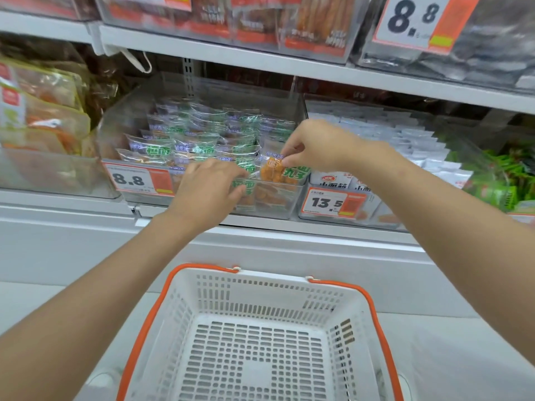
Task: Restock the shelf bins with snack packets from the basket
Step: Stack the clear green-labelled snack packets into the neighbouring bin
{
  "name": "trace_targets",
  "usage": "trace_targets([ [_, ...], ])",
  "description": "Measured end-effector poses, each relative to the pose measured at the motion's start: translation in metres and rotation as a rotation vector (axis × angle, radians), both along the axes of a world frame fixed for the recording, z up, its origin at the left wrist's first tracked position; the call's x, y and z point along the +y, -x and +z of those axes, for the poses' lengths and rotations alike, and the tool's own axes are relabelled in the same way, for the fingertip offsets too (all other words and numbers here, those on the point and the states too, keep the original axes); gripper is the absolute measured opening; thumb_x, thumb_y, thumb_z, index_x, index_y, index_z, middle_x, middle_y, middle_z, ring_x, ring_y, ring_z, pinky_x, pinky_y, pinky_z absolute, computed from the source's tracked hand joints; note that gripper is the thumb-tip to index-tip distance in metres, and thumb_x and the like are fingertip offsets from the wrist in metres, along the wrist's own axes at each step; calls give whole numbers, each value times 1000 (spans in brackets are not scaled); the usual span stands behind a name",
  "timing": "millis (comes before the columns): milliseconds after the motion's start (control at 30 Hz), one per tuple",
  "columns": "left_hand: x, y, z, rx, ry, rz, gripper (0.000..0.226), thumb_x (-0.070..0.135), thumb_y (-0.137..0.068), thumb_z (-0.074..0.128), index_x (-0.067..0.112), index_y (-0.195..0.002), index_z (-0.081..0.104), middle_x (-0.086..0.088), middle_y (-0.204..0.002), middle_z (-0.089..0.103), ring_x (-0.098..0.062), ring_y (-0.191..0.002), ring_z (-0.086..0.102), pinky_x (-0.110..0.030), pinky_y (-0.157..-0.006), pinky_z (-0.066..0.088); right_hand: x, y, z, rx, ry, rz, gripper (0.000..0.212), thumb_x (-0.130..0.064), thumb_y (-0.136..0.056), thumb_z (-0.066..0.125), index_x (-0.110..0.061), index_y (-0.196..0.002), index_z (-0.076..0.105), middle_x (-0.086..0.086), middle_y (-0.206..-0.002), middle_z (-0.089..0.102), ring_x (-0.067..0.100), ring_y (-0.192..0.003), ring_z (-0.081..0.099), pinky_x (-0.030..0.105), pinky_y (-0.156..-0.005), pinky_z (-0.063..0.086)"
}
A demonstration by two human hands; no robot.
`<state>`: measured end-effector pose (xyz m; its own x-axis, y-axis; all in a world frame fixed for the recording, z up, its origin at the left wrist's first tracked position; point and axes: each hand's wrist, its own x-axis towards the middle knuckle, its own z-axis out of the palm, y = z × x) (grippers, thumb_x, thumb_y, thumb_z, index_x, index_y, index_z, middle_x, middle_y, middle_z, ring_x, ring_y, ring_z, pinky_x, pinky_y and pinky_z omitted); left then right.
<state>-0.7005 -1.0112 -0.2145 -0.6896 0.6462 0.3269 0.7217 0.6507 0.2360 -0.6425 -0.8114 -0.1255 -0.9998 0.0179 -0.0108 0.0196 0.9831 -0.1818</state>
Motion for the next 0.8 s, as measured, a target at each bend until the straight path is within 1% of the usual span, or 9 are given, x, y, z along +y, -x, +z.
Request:
trace_targets([
  [100, 2, 3, 0, -5, 13, 13, 32, 38, -99, 48, 30, -129, 56, 6, -131, 58, -18, -126, 43, -41, -106, 23, -2, 12, 5, -101, -72, 2, 31, -21, -92, 66, 9, -99, 66, 28, -101, 65, 37, -70, 52, 27, -59, 35],
  [167, 4, 3, 1, -9, 6, 21, 32, 39, -99, 48, 29, -129, 56, 6, -130, 59, -18, -125, 44, -40, -105, 23, -4, 21, 10, -146, -138, 28, 30, -22, -91, 67, 7, -97, 68, 26, -98, 66, 40, -78, 58, 31, -62, 42],
  [233, 4, 4, 1, 27, 38, 9, 38, 40, -99, 46, 30, -136, 51, 5, -134, 57, -19, -126, 43, -41, -105, 24, -5, 28, 15, -177, -200, 33, 20, -24, -89, 69, -5, -88, 73, 12, -83, 69, 30, -76, 62, 37, -70, 49],
  [300, 2, 5, -2, 104, 109, -13, 42, 42, -100, 43, 30, -141, 46, 7, -139, 52, -18, -129, 41, -41, -105, 24, -5, 33, 22, -205, -235, 29, 12, -27, -87, 72, -16, -89, 75, -1, -87, 72, 22, -82, 66, 37, -80, 54],
  [367, 0, 6, -4, 149, 143, -20, 43, 42, -101, 42, 29, -141, 46, 8, -140, 50, -17, -129, 40, -40, -104, 24, -5, 39, 29, -234, -242, 26, 6, -28, -86, 73, -26, -81, 73, -5, -89, 73, 19, -82, 68, 39, -84, 55],
  [433, 0, 6, -4, 156, 140, -9, 42, 42, -100, 43, 29, -140, 47, 9, -140, 51, -16, -129, 41, -39, -104, 23, -7, 42, 30, -282, -252, 32, 26, -28, -85, 74, -32, -61, 65, -9, -77, 69, 13, -71, 64, 35, -78, 54],
  [533, 0, 9, -5, 138, 132, -1, 42, 43, -99, 45, 29, -139, 49, 9, -138, 52, -16, -128, 41, -39, -104, 23, -12, 43, 10, -346, -290, 39, 43, -27, -85, 74, -31, -44, 59, -10, -57, 58, 13, -58, 54, 31, -69, 48],
  [600, 0, 9, -6, 133, 129, -11, 43, 43, -99, 45, 29, -139, 48, 8, -138, 52, -16, -128, 40, -39, -104, 22, -16, 42, -6, -356, -328, 59, 46, -21, -85, 73, -23, -44, 52, -8, -52, 46, 17, -56, 45, 33, -67, 44],
  [800, -1, 6, -8, 130, 106, -33, 43, 41, -99, 46, 30, -141, 45, 9, -140, 50, -15, -130, 39, -40, -107, 18, -18, 46, -9, -382, -313, 63, 40, -21, -82, 71, -18, -51, 46, -3, -54, 39, 22, -56, 36, 31, -60, 34],
])
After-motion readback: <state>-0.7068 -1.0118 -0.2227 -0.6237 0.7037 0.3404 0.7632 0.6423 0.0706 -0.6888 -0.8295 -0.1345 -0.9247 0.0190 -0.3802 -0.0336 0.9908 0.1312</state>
